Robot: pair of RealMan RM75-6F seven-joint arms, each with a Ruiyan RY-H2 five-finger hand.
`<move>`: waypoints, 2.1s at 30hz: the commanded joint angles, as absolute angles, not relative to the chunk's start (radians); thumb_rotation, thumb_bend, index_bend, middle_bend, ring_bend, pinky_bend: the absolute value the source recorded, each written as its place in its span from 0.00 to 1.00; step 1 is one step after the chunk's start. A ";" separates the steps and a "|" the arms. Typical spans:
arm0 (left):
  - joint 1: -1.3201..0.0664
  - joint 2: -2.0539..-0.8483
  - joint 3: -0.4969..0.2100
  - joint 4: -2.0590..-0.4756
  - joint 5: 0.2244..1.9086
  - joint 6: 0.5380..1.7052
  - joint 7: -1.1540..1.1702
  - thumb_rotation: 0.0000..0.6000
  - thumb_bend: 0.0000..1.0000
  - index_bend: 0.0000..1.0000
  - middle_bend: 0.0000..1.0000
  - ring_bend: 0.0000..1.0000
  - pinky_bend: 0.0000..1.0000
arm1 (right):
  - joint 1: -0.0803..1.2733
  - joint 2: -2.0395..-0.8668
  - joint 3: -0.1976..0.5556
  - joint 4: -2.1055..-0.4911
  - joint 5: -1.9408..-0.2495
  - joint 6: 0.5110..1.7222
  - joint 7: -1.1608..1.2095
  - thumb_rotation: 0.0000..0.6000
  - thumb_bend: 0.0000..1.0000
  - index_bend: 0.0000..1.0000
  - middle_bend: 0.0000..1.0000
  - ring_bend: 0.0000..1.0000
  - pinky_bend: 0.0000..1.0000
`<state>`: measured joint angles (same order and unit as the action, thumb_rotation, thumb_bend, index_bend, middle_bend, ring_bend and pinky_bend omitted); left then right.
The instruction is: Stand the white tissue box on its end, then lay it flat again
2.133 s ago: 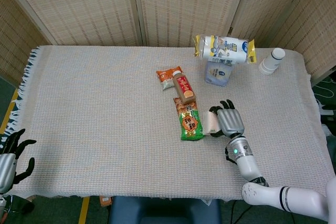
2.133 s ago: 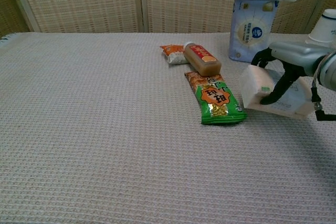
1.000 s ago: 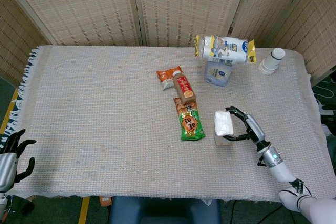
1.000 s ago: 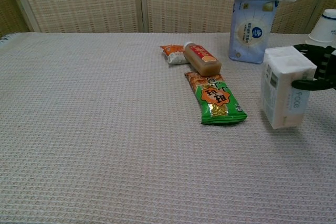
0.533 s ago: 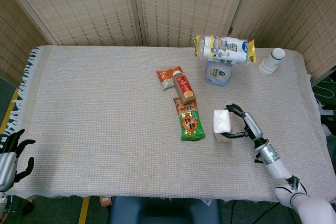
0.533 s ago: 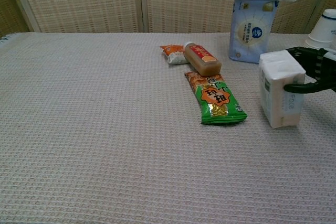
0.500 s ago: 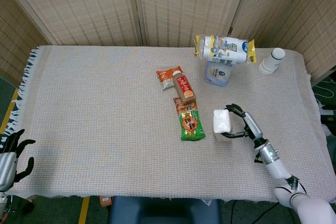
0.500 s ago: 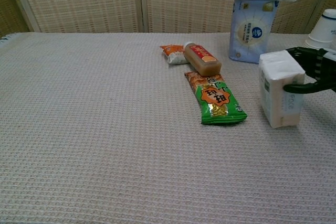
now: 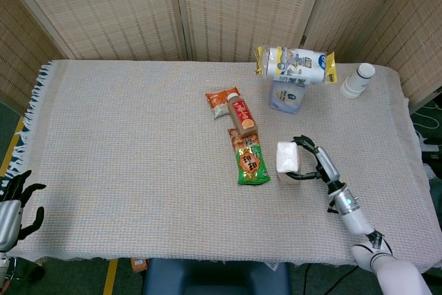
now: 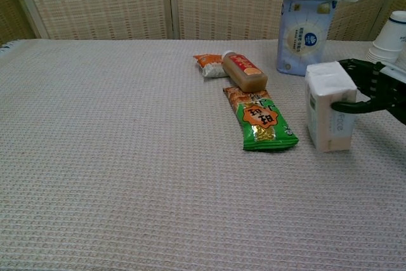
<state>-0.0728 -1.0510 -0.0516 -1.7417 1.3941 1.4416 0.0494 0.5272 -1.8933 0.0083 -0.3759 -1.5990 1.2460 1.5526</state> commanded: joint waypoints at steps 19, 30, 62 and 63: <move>-0.074 -1.054 -0.050 -1.743 1.393 1.438 0.060 1.00 0.49 0.29 0.00 0.00 0.30 | 0.509 -1.850 -0.055 -0.373 -1.631 1.204 1.553 1.00 0.12 0.10 0.25 0.26 0.00; -0.074 -1.053 -0.050 -1.744 1.393 1.438 0.054 1.00 0.49 0.29 0.00 0.00 0.30 | 0.516 -1.834 -0.062 -0.393 -1.634 1.202 1.550 1.00 0.08 0.00 0.00 0.05 0.00; -0.068 -1.044 -0.046 -1.759 1.406 1.450 0.056 1.00 0.49 0.29 0.00 0.00 0.30 | 0.463 -1.288 0.099 -1.569 -1.520 1.414 0.231 1.00 0.04 0.00 0.00 0.00 0.00; -0.068 -1.042 -0.045 -1.762 1.401 1.446 0.059 1.00 0.49 0.29 0.00 0.00 0.30 | 0.474 -1.263 0.107 -1.639 -1.475 1.365 0.095 1.00 0.04 0.00 0.00 0.00 0.00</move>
